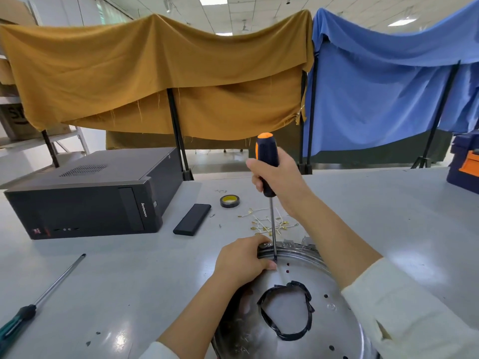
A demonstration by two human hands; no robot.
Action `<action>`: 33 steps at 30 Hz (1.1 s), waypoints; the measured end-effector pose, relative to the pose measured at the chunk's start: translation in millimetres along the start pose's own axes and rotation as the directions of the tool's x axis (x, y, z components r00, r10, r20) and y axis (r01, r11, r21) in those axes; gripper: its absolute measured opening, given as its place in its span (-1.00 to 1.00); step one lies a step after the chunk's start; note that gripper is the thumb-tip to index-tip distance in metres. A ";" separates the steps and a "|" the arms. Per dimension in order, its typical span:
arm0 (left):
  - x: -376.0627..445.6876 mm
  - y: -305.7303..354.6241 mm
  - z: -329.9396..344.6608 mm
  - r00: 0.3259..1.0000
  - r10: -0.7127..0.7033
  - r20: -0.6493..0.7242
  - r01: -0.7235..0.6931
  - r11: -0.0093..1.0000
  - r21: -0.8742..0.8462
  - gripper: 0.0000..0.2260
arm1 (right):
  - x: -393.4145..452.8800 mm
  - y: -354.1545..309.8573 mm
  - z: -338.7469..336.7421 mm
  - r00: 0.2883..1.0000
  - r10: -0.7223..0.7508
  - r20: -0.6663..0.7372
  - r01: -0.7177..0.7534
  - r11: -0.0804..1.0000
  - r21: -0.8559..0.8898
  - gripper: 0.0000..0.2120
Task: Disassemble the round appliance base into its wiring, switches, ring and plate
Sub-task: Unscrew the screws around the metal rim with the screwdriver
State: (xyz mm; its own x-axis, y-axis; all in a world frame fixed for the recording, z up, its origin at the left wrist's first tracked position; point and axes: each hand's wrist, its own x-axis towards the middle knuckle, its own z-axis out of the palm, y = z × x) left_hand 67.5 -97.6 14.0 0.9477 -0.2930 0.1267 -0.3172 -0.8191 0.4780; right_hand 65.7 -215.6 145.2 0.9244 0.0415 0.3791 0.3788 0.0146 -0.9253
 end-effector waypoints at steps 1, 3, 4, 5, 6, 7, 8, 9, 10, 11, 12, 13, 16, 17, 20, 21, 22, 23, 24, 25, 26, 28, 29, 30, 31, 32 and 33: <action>-0.1 -0.2 0.3 1.000 -0.001 0.001 0.001 1.000 -0.002 -0.51 | -2.7 3.2 3.5 0.978 -0.055 -0.202 0.041 0.997 -0.071 -0.79; 0.2 -0.3 1.1 1.000 -0.008 0.000 0.008 1.000 -0.010 -0.52 | -8.5 11.3 10.3 0.881 -0.191 -0.433 0.128 0.977 -0.171 -0.78; 0.6 -0.2 1.3 1.000 -0.011 0.000 0.011 1.000 -0.014 -0.52 | -10.8 13.4 13.5 0.857 -0.244 -0.453 0.162 0.964 -0.212 -0.78; 1.1 -0.1 1.4 1.000 -0.012 0.000 0.012 1.000 -0.017 -0.52 | -11.9 13.3 16.7 0.856 -0.265 -0.445 0.175 0.956 -0.233 -0.77; 1.3 0.2 1.4 1.000 -0.012 0.002 0.012 1.000 -0.015 -0.52 | -10.6 13.3 17.6 0.878 -0.252 -0.408 0.176 0.961 -0.213 -0.75; 1.5 0.4 1.1 1.000 -0.010 0.004 0.010 1.000 -0.010 -0.51 | -9.4 11.1 16.2 0.928 -0.194 -0.317 0.156 0.978 -0.141 -0.74; 1.7 0.2 1.3 1.000 -0.007 0.008 0.007 1.000 -0.004 -0.51 | -8.3 7.2 13.1 0.984 -0.112 -0.137 0.108 0.994 -0.031 -0.75; 1.9 0.0 1.4 1.000 -0.003 0.011 0.003 1.000 -0.001 -0.51 | -6.3 3.2 9.0 0.992 -0.029 0.125 0.019 0.997 0.076 -0.76; 1.8 0.1 1.3 1.000 -0.001 0.013 0.001 1.000 0.002 -0.50 | -4.9 -1.1 4.7 0.932 0.024 0.362 -0.075 0.989 0.127 -0.77; 1.6 0.3 1.0 1.000 -0.001 0.015 0.000 1.000 0.004 -0.50 | -3.6 -3.8 1.5 0.866 0.045 0.497 -0.129 0.982 0.136 -0.78; 1.6 0.2 0.6 1.000 -0.001 0.015 0.001 1.000 0.006 -0.50 | -2.6 -4.5 0.2 0.855 0.046 0.516 -0.130 0.983 0.128 -0.79; 1.8 0.0 0.8 1.000 -0.002 0.014 0.002 1.000 0.007 -0.49 | -1.6 -3.7 0.3 0.894 0.044 0.445 -0.103 0.989 0.109 -0.78; 1.2 -0.7 1.1 1.000 -0.009 0.006 0.009 1.000 0.004 -0.49 | -4.7 2.6 5.5 0.998 -0.025 -0.063 0.024 0.999 -0.030 -0.79; 1.1 -0.9 1.2 1.000 -0.010 0.003 0.010 1.000 0.003 -0.50 | -6.4 5.9 7.2 0.970 -0.066 -0.233 0.051 0.996 -0.071 -0.78; 1.3 -1.6 2.0 1.000 -0.012 0.003 0.012 1.000 -0.003 -0.50 | -12.3 11.4 11.8 0.885 -0.186 -0.426 0.147 0.982 -0.123 -0.83; 1.3 -1.6 1.9 1.000 -0.013 0.004 0.013 1.000 -0.004 -0.50 | -12.7 10.5 12.8 0.895 -0.186 -0.405 0.154 0.982 -0.112 -0.83; 1.4 -1.3 1.8 1.000 -0.012 0.007 0.012 1.000 -0.001 -0.49 | -12.4 9.0 11.7 0.923 -0.167 -0.347 0.150 0.986 -0.078 -0.81; 1.7 -1.3 1.8 1.000 -0.010 0.010 0.010 1.000 0.006 -0.49 | -12.7 6.2 9.7 0.962 -0.128 -0.243 0.131 0.991 -0.006 -0.79; 2.0 -1.4 1.8 1.000 -0.006 0.011 0.006 1.000 0.014 -0.48 | -12.0 3.6 7.0 0.993 -0.084 -0.085 0.092 0.991 0.095 -0.77; 2.4 -1.3 1.7 1.000 -0.003 0.012 0.002 1.000 0.022 -0.48 | -10.8 1.2 3.9 0.994 -0.048 0.097 0.029 0.983 0.183 -0.78; 2.2 -1.0 1.6 1.000 -0.001 0.012 0.001 1.000 0.027 -0.48 | -10.1 -0.6 1.3 0.969 -0.029 0.246 -0.027 0.975 0.220 -0.79; 2.2 -1.1 1.3 1.000 -0.002 0.013 0.001 1.000 0.028 -0.48 | -8.9 -1.3 0.4 0.943 -0.038 0.330 -0.018 0.986 0.165 -0.80; 2.2 -1.1 1.5 1.000 -0.002 0.012 0.001 1.000 0.026 -0.48 | -8.0 -0.8 1.6 0.956 -0.039 0.292 0.013 0.996 0.092 -0.79; 2.2 -0.9 1.5 1.000 -0.002 0.011 0.002 1.000 0.023 -0.49 | -7.7 -1.4 3.4 0.973 -0.026 0.229 0.027 1.000 -0.002 -0.77; 2.2 -0.6 1.5 1.000 -0.002 0.009 0.002 1.000 0.019 -0.49 | -8.2 -2.4 5.1 0.989 -0.008 0.148 0.024 0.994 -0.103 -0.71; 2.1 -0.5 1.4 1.000 -0.001 0.007 0.001 1.000 0.016 -0.50 | -8.5 -2.4 6.9 0.998 -0.013 0.061 0.025 0.981 -0.192 -0.68; 2.0 -0.5 1.4 1.000 0.001 0.005 -0.001 1.000 0.014 -0.50 | -8.8 -1.0 9.2 0.998 -0.054 -0.020 0.047 0.966 -0.255 -0.70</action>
State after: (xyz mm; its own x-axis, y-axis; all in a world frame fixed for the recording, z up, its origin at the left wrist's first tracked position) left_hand 69.5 -98.5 12.8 0.9471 -0.2966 0.1227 -0.3189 -0.8256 0.4656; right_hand 56.8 -206.7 142.8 0.9032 0.0209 0.4286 0.4208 -0.2389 -0.8751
